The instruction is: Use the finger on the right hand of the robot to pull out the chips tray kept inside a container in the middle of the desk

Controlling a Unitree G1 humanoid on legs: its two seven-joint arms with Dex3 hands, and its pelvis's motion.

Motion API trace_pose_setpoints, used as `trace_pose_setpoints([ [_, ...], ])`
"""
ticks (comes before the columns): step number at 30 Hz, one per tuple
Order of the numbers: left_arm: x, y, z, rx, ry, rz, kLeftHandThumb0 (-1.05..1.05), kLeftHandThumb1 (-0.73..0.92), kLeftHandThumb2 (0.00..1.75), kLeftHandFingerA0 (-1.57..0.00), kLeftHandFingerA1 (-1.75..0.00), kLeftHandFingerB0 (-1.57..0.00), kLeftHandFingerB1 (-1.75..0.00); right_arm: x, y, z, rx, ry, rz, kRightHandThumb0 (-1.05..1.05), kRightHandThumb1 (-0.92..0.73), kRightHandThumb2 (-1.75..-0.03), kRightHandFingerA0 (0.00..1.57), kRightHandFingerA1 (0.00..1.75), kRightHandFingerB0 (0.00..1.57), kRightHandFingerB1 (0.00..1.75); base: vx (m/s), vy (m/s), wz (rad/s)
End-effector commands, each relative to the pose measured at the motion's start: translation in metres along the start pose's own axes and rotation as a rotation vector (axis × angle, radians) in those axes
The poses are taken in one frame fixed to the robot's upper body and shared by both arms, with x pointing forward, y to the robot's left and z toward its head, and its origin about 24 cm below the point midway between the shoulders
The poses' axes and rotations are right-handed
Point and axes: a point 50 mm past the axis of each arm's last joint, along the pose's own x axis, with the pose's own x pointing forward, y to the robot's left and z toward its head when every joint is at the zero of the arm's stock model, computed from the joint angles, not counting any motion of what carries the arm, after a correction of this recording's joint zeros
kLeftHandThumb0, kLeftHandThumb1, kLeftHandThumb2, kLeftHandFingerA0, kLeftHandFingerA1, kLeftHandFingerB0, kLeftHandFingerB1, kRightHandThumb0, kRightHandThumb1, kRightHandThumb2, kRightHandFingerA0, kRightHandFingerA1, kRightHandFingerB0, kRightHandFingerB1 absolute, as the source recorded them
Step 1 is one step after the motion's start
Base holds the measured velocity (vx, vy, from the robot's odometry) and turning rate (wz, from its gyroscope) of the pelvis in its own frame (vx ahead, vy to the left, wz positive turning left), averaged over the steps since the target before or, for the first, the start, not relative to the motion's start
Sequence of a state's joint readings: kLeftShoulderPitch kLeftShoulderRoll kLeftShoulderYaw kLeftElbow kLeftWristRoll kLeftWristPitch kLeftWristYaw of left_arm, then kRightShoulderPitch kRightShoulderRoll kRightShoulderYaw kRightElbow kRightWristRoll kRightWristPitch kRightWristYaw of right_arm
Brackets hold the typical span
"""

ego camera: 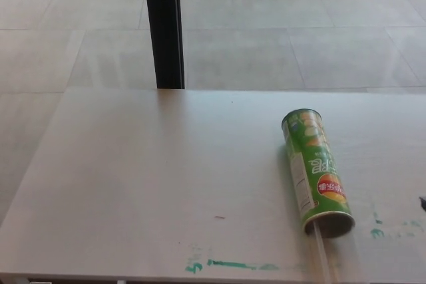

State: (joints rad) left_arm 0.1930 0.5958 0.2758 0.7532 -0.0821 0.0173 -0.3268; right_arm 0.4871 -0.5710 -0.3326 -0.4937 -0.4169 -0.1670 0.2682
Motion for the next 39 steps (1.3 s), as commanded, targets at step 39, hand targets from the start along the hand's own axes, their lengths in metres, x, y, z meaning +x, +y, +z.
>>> trace_pose_setpoints([
  [39,0.000,0.003,-0.013,-0.005,0.042,0.022,-0.26,0.63,0.59,-0.64,-0.71,-0.57,-0.60,-0.096,0.110,-0.192,0.817,1.196,-0.666,-0.29,-0.55,-0.57,0.79,1.16,0.11,0.62,0.00,0.000,0.00],
])
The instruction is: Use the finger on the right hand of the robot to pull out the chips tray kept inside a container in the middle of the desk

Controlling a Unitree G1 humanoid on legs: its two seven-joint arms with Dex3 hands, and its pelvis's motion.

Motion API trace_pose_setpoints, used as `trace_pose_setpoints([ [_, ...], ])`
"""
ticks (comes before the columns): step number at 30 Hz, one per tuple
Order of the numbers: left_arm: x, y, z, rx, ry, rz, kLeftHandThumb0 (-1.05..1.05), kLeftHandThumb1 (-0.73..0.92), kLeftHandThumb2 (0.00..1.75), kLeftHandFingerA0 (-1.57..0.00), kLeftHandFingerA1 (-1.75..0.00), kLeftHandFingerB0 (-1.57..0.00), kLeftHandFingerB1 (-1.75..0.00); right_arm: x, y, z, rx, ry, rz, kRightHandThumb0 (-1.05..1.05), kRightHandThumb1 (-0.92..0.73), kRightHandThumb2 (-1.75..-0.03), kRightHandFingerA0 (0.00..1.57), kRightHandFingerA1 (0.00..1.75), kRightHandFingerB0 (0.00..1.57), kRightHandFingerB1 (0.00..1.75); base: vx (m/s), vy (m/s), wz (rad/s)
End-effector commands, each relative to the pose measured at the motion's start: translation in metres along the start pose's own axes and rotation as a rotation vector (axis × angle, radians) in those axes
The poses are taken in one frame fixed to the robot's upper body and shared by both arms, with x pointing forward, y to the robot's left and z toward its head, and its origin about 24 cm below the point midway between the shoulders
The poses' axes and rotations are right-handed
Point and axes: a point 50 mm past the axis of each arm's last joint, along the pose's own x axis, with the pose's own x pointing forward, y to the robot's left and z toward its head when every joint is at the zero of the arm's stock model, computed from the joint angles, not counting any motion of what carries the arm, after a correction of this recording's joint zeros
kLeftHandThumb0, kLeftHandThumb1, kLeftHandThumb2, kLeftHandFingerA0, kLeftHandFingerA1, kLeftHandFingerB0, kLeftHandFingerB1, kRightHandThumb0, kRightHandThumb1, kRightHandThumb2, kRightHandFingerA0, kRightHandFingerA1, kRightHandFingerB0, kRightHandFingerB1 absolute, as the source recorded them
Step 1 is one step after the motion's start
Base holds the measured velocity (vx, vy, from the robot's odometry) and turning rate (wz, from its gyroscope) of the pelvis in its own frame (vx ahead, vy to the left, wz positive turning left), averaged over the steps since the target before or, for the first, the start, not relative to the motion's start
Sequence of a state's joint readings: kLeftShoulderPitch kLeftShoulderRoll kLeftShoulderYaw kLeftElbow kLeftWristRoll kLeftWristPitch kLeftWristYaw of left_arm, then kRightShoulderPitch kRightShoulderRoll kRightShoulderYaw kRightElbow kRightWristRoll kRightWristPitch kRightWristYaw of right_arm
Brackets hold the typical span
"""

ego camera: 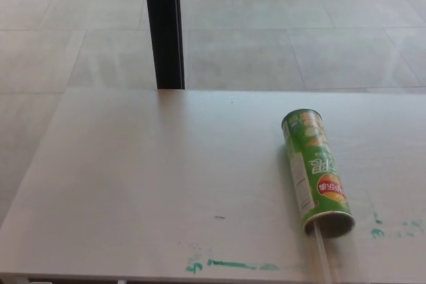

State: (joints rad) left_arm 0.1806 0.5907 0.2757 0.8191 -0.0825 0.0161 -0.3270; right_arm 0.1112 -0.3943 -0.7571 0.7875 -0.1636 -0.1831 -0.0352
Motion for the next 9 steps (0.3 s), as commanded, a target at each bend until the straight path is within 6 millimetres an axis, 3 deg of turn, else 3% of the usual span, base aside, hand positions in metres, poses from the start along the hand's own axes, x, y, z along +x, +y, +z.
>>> trace_pose_setpoints([
  [1,-0.0006,0.0036,-0.0015,0.027,-0.010,0.018,-0.27,0.63,0.59,-0.62,-0.70,-0.56,-0.60,-0.0052,0.0075,-0.0251,0.107,0.121,-0.098,-0.29,-0.53,-0.57,0.83,1.19,0.12,0.61,0.00,0.000,0.00],
  [2,-0.0003,0.0037,-0.0027,0.030,-0.007,0.019,-0.27,0.63,0.59,-0.63,-0.70,-0.57,-0.60,-0.0059,0.0104,-0.0243,0.140,0.122,-0.107,-0.32,-0.46,-0.75,0.85,1.13,0.17,0.61,0.00,0.000,0.00],
  [3,-0.0001,0.0038,-0.0029,0.030,-0.007,0.019,-0.27,0.63,0.59,-0.63,-0.70,-0.57,-0.60,-0.0058,0.0107,-0.0244,0.143,0.123,-0.109,-0.32,-0.46,-0.75,0.85,1.13,0.17,0.61,0.00,0.000,0.00],
  [4,0.0005,0.0044,-0.0030,0.026,-0.001,0.023,-0.27,0.63,0.58,-0.64,-0.70,-0.58,-0.60,-0.0064,0.0132,-0.0263,0.094,0.122,-0.102,-0.31,-0.53,-0.56,0.79,1.16,0.22,0.64,0.00,0.000,0.00],
  [5,0.0008,0.0046,-0.0030,0.020,0.003,0.025,-0.26,0.63,0.58,-0.64,-0.70,-0.58,-0.60,-0.0077,0.0148,-0.0265,0.126,0.117,-0.097,-0.34,-0.46,-0.73,0.80,1.12,0.24,0.63,0.00,0.000,0.00],
  [6,0.0008,0.0045,-0.0029,-0.004,0.000,0.018,-0.26,0.63,0.58,-0.62,-0.70,-0.56,-0.60,-0.0076,0.0150,-0.0277,0.125,0.121,-0.080,-0.27,-0.54,-0.57,0.78,1.16,0.23,0.64,0.00,0.000,0.00],
  [7,0.0015,0.0046,-0.0031,-0.027,0.001,0.023,-0.24,0.64,0.57,-0.63,-0.70,-0.56,-0.59,-0.0070,0.0157,-0.0288,0.145,0.135,-0.072,-0.21,-0.35,-0.88,0.82,0.99,0.21,0.61,0.00,0.000,0.00],
  [9,0.0016,0.0046,-0.0031,-0.027,0.001,0.023,-0.24,0.64,0.57,-0.63,-0.70,-0.56,-0.59,-0.0069,0.0157,-0.0288,0.145,0.135,-0.072,-0.21,-0.35,-0.88,0.82,0.99,0.21,0.61,0.00,0.000,0.00],
])
